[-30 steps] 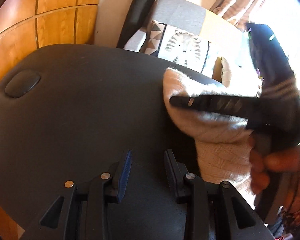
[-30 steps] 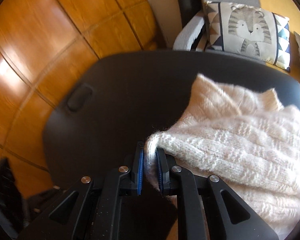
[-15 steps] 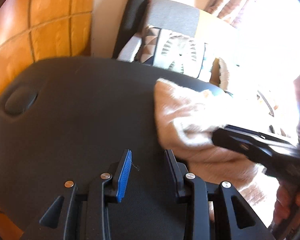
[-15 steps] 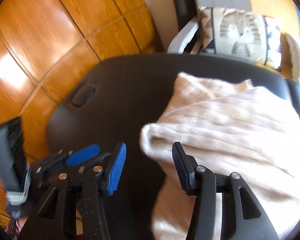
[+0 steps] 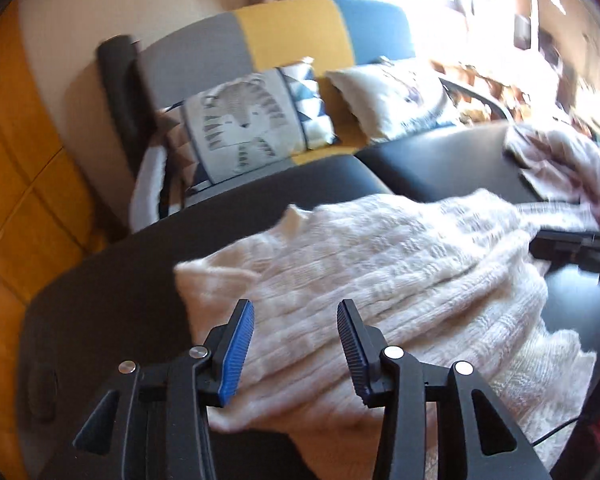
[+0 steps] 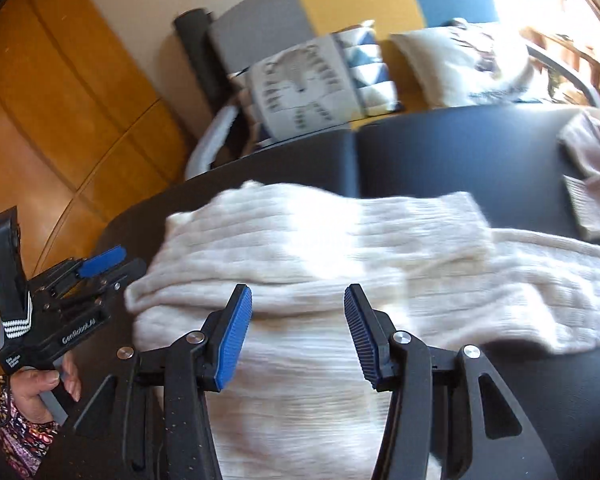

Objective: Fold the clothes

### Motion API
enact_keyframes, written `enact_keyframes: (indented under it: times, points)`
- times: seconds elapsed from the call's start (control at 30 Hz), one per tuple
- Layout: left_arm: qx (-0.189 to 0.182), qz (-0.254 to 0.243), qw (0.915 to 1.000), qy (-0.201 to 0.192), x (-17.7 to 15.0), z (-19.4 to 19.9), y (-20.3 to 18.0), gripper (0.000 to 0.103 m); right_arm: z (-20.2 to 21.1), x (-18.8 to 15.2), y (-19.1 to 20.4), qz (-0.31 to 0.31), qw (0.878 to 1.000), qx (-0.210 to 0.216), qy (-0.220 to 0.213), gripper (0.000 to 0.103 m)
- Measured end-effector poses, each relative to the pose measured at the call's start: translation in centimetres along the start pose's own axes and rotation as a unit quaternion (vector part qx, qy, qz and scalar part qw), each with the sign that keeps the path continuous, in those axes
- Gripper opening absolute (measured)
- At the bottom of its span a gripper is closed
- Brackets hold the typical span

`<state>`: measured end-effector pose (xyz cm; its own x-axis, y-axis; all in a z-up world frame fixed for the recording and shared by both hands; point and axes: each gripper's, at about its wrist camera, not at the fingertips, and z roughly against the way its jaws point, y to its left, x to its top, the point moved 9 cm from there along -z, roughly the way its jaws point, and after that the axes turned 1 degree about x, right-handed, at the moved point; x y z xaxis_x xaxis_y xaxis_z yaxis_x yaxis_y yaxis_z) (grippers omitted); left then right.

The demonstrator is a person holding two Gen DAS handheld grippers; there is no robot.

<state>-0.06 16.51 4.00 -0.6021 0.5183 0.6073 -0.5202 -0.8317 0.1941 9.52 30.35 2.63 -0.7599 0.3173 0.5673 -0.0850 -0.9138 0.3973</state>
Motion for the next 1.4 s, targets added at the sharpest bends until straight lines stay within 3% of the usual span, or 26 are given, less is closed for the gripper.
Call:
enact_keyframes:
  times: [0.13,0.3,0.37,0.63,0.73,0.83,1.0,1.1,1.17,1.23,1.33,1.4]
  points:
    - [-0.041,-0.021,0.9983,0.037,0.0,-2.6,-2.7,0.049,0.1,0.1,-5.0,-0.036,0.998,-0.054,0.002,0.052]
    - [-0.1,0.022,0.9932,0.055,0.4,-4.1,-3.7,0.052,0.5,-0.5,-7.2,-0.058,0.997,-0.058,0.002,0.052]
    - [-0.117,0.034,0.9906,0.061,0.5,-4.3,-3.8,0.058,0.0,-0.7,-7.0,-0.057,0.997,-0.056,0.006,0.052]
    - [-0.11,-0.056,0.9891,0.08,-0.5,-4.3,-5.5,0.068,-1.8,-1.0,-8.7,-0.048,0.993,-0.103,0.028,0.052]
    - [-0.101,-0.058,0.987,0.112,-1.8,-6.7,-5.7,0.074,-2.2,-1.0,-9.6,-0.05,0.991,-0.118,0.033,0.052]
    - [-0.103,-0.042,0.9873,0.113,-2.2,-7.5,-5.6,0.091,-2.3,-1.2,-9.7,-0.051,0.991,-0.117,0.036,0.052]
    - [-0.111,-0.009,0.9882,0.105,-2.5,-8.2,-5.2,0.092,-2.4,-1.7,-9.8,-0.044,0.99,-0.124,0.041,0.052]
    - [-0.124,0.006,0.9872,0.1,-2.5,-8.0,-5.2,0.078,-3.0,-2.2,-9.8,-0.045,0.99,-0.128,0.048,0.052]
    - [-0.133,0.02,0.9866,0.092,-2.2,-7.7,-5.2,0.057,-3.4,-2.4,-9.9,-0.041,0.989,-0.133,0.051,0.052]
    - [-0.123,0.014,0.9889,0.082,-1.8,-7.3,-5.3,0.046,-3.7,-2.4,-9.9,-0.036,0.989,-0.137,0.052,0.053]
    - [-0.102,0.007,0.9929,0.061,-1.0,-6.5,-5.2,0.021,-4.1,-2.2,-9.7,-0.023,0.988,-0.143,0.053,0.057]
    - [-0.1,0.02,0.9939,0.041,-0.1,-5.4,-4.6,0.014,-4.1,-2.2,-9.5,-0.01,0.987,-0.152,0.056,0.057]
